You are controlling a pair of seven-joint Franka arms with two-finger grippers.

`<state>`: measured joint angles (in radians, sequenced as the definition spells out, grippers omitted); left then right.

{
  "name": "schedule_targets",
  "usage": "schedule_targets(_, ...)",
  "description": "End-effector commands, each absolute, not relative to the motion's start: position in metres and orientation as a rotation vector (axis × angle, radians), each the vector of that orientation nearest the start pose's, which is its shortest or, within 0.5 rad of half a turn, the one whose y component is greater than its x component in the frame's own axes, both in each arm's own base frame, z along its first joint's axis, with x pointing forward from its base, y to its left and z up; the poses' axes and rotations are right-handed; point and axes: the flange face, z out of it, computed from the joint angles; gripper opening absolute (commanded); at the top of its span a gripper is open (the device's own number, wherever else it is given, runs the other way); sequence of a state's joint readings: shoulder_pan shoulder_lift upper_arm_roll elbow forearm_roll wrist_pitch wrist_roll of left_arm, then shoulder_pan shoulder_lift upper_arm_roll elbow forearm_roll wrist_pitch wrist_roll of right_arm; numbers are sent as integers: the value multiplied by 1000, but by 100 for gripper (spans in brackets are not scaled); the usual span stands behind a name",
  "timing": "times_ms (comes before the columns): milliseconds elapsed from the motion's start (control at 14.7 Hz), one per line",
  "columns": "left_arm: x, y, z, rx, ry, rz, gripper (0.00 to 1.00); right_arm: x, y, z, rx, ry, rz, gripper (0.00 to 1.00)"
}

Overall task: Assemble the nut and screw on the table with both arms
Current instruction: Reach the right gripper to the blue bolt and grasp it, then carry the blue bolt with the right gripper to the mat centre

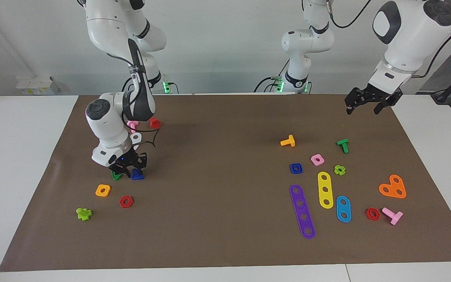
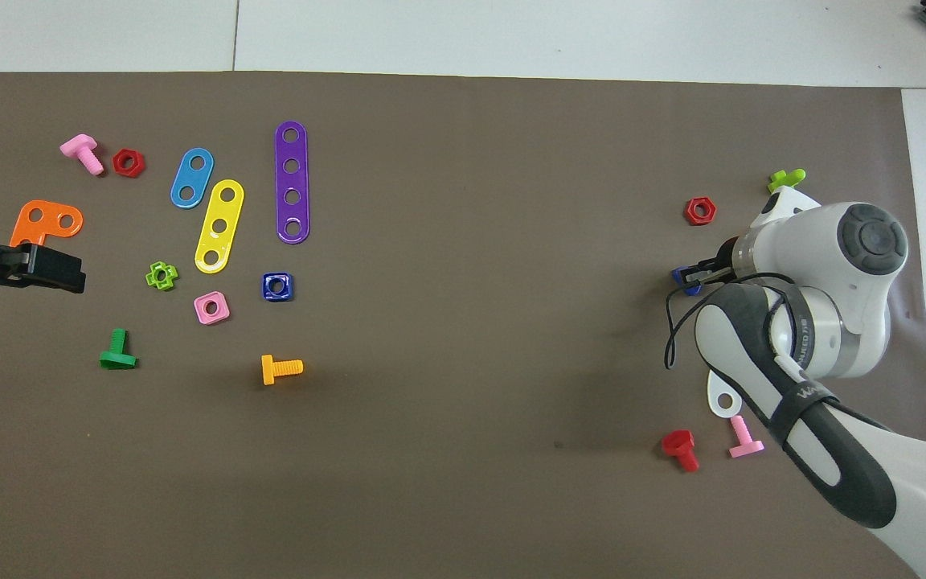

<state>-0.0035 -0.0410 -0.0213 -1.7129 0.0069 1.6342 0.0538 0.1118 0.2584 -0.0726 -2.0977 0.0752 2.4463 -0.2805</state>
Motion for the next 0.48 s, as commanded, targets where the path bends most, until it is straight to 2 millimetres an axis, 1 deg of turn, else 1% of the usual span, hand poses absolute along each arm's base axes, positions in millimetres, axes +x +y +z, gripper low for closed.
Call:
schedule_targets(0,543,-10,585,-3116,106,41,100,582,24,306,-3066,-441,-162,37)
schedule_targets(68,543,-10,585,-3116,106,41,100,583,24,306,-3067,-442,-164,22)
schedule_targets(136,543,-10,585,-3116,106,41,100,583,25,306,-3067,-445,-164,0)
schedule_targets(407,543,-10,585,-3116,106,43,100,586,24,311,-3067,-421,-150,0)
